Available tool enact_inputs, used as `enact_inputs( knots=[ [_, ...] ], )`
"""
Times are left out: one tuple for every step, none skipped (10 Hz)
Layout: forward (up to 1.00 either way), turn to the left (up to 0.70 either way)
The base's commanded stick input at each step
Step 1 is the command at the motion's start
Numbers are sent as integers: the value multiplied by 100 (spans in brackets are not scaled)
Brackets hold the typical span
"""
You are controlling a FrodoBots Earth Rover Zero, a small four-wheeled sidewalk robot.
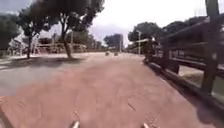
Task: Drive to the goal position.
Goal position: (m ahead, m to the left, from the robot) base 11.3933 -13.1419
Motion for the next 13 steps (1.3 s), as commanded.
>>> enact_inputs(
  knots=[
    [70, 0],
    [70, 0],
    [70, 0],
    [70, 0],
    [70, 0],
    [70, 0],
    [70, 0],
    [70, 0],
    [70, 0],
    [70, 0],
    [70, 0],
    [70, 0],
    [70, 0]
  ],
)
